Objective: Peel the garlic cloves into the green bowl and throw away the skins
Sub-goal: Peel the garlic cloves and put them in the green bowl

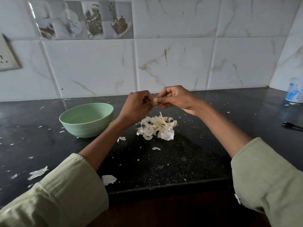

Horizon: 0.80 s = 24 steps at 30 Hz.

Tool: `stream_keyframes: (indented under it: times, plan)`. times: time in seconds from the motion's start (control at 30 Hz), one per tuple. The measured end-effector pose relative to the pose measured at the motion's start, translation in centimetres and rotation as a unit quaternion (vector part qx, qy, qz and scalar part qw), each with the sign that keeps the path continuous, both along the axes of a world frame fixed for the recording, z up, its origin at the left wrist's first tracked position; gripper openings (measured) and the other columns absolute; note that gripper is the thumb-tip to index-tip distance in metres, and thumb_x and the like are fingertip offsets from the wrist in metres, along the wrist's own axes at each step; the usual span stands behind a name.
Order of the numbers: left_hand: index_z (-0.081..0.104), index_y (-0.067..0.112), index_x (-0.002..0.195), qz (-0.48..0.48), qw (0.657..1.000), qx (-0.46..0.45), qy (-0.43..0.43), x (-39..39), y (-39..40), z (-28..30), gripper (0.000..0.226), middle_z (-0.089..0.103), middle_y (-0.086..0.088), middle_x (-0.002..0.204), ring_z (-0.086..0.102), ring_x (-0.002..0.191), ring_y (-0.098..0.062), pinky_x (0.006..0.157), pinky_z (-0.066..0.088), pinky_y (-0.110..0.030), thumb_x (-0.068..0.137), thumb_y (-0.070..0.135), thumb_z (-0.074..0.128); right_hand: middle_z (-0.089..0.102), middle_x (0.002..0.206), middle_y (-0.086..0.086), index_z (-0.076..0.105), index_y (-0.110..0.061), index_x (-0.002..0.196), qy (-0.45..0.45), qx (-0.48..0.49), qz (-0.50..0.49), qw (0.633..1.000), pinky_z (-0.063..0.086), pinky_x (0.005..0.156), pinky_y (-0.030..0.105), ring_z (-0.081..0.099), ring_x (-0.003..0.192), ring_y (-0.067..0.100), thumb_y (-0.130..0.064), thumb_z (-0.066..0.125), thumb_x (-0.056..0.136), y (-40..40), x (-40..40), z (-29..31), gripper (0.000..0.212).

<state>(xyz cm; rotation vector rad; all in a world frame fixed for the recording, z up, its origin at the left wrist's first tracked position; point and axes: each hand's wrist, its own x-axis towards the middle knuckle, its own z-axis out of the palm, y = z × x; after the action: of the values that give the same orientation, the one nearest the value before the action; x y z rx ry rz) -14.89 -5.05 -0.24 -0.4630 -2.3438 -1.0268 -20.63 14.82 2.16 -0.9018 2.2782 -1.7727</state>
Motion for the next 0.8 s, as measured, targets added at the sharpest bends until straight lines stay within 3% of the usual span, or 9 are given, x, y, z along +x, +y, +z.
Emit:
stream_keyframes:
  times: [0.17, 0.33, 0.4, 0.63, 0.8]
  plan:
    - [0.070, 0.010, 0.078, -0.007, 1.000, -0.001, -0.012, -0.16, -0.09, -0.07, 0.014, 0.074, -0.003, 0.066, 0.073, 0.062, -0.024, 0.065, 0.062, -0.042, 0.089, 0.009, 0.078, 0.078, 0.093, 0.015, 0.066, 0.012, 0.108, 0.042, 0.007, -0.003, 0.999, 0.060, 0.072, 0.022, 0.076, 0.083, 0.014, -0.006, 0.075, 0.092, -0.15, 0.10, -0.36, 0.025]
    - [0.074, 0.003, 0.084, -0.062, 0.992, 0.071, -0.081, 0.08, -0.29, 0.62, 0.010, 0.077, -0.013, 0.075, 0.073, 0.061, -0.017, 0.058, 0.052, -0.017, 0.092, 0.008, 0.078, 0.079, 0.088, 0.012, 0.073, 0.005, 0.101, 0.085, 0.004, -0.024, 0.996, 0.059, 0.072, 0.022, 0.075, 0.080, 0.012, -0.011, 0.078, 0.090, -0.13, 0.00, -0.41, 0.020]
    - [0.075, 0.003, 0.088, -0.069, 0.990, 0.075, -0.094, 0.14, -0.40, 0.76, 0.007, 0.078, -0.014, 0.079, 0.072, 0.061, -0.014, 0.058, 0.051, -0.014, 0.094, 0.007, 0.076, 0.079, 0.089, 0.010, 0.074, 0.003, 0.098, 0.110, 0.008, -0.034, 0.993, 0.058, 0.071, 0.022, 0.074, 0.080, 0.013, -0.011, 0.081, 0.088, -0.22, 0.05, -0.37, 0.019]
    - [0.078, 0.004, 0.096, -0.040, 0.987, 0.093, -0.127, -0.18, -0.66, 0.59, 0.007, 0.080, -0.010, 0.082, 0.076, 0.069, -0.018, 0.063, 0.057, -0.020, 0.095, 0.010, 0.075, 0.079, 0.095, 0.010, 0.076, 0.000, 0.096, 0.163, 0.029, -0.050, 0.985, 0.062, 0.079, 0.032, 0.073, 0.086, 0.020, -0.015, 0.086, 0.083, -0.47, 0.12, -0.48, 0.022]
    - [0.078, 0.004, 0.097, -0.025, 0.984, 0.109, -0.137, -0.10, -0.64, 0.74, 0.008, 0.080, -0.009, 0.083, 0.076, 0.069, -0.019, 0.061, 0.058, -0.023, 0.097, 0.010, 0.074, 0.080, 0.091, 0.010, 0.074, 0.003, 0.098, 0.154, 0.016, -0.061, 0.986, 0.061, 0.075, 0.029, 0.076, 0.084, 0.018, -0.013, 0.086, 0.084, -0.37, 0.07, -0.41, 0.024]
